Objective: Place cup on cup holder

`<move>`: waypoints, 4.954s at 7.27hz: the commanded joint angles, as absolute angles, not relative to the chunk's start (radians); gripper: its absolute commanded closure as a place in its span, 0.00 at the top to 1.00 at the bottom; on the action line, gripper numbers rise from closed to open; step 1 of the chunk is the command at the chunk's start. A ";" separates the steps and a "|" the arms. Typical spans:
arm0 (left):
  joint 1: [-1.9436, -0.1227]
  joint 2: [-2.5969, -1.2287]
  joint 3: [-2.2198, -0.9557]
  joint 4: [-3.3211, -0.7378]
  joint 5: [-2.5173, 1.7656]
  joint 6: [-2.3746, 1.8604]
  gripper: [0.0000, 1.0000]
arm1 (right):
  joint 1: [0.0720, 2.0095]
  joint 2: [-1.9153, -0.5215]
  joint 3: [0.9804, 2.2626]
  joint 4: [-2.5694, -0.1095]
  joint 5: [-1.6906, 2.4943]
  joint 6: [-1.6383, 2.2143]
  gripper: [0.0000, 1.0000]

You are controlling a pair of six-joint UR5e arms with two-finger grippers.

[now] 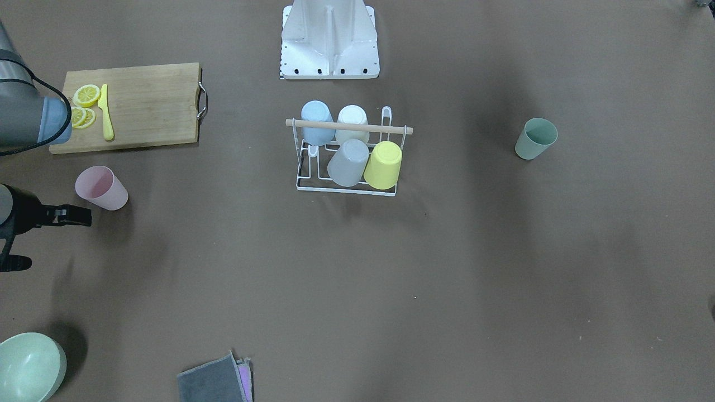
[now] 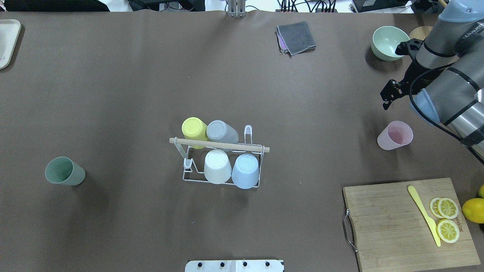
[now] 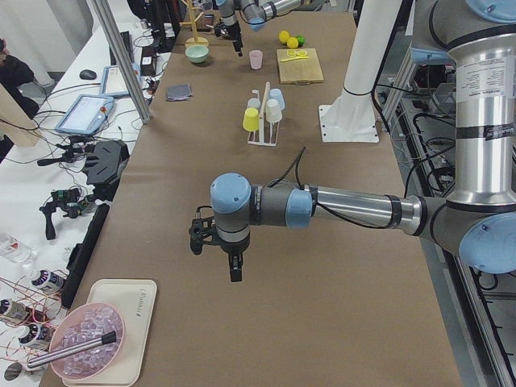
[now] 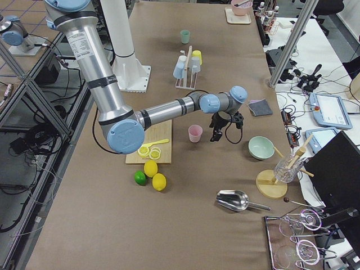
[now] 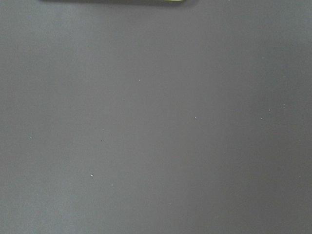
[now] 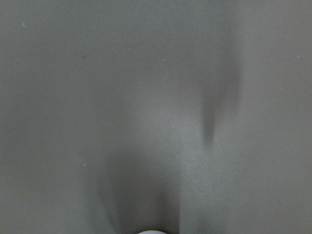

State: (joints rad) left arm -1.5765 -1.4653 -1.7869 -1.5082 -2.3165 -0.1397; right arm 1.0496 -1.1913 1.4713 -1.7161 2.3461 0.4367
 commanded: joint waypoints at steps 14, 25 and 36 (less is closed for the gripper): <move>-1.450 -2.132 -1.174 -1.118 -2.118 -0.203 0.98 | 1.019 -1.115 1.312 -1.940 2.516 0.232 0.98; -1.243 -2.215 -1.143 -0.590 -2.444 0.188 0.98 | 0.989 -1.095 1.244 -2.031 2.552 0.175 0.94; -0.990 -2.229 -1.097 -0.554 -2.543 0.236 0.98 | 1.000 -1.065 1.230 -2.097 2.588 0.149 0.39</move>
